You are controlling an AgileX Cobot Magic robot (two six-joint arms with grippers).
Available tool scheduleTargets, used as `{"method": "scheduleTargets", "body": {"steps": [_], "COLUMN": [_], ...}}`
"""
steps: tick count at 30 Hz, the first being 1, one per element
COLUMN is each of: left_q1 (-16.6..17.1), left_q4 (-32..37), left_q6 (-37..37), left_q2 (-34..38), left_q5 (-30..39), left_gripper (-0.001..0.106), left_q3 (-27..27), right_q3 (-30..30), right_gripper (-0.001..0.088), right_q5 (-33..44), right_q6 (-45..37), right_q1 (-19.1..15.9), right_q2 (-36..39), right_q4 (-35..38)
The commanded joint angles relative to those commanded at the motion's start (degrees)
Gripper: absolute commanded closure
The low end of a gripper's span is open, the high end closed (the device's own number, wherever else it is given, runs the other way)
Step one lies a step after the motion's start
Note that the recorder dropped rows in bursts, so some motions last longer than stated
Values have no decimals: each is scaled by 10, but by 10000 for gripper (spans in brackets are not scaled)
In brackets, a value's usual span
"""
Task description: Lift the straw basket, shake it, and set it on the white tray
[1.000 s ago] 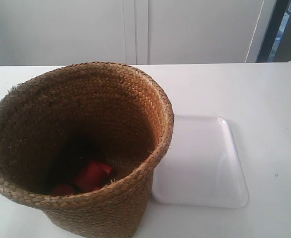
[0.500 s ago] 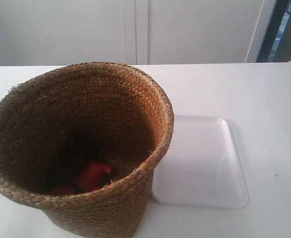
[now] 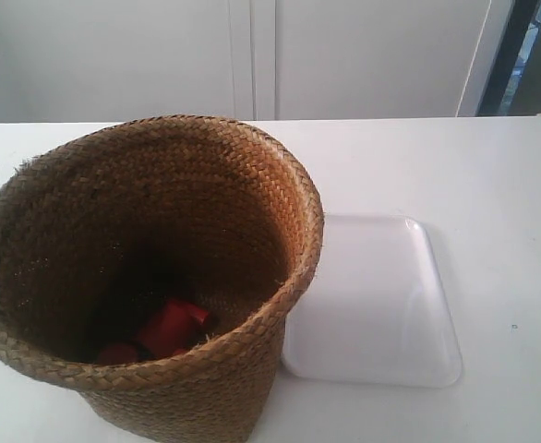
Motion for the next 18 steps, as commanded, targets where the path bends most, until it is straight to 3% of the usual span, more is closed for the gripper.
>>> {"method": "scheduleTargets", "body": {"steps": [4,6,8,9,10,11,13,15,16,18], "left_q1": [0,0,0,0,-1,-1,-1,-1,-1,-1], "left_q4": [0,0,0,0,0,-18,-85,-191,-270,-325], "left_q6": [5,5,-2,-3,-2,29,127,236,308,375], "left_q2": [139,258,367,430,456,493,521,526,526,526], "left_q5": [10,5,62,186,271,419,576,655,683,721], "left_gripper": [1053,1053,1053,1053,1053,1053,1053,1053,1053,1053], "left_q3": [-128,-203,-276,-334,-363,-408,-457,-478,-488,-496], "right_q3": [-130,-225,-327,-394,-431,-493,-561,-579,-579,-579], "right_gripper": [868,868,868,868,868,868,868,868,868,868], "right_q5": [58,178,332,467,552,718,902,1003,1023,1023], "right_q6": [-41,-52,-53,-53,-53,-54,-125,-175,-192,-205], "right_q1": [0,0,0,0,0,0,0,0,0,17], "right_q2": [117,232,355,433,470,528,593,628,634,634], "right_q4": [36,35,35,35,37,52,115,188,226,277]}}
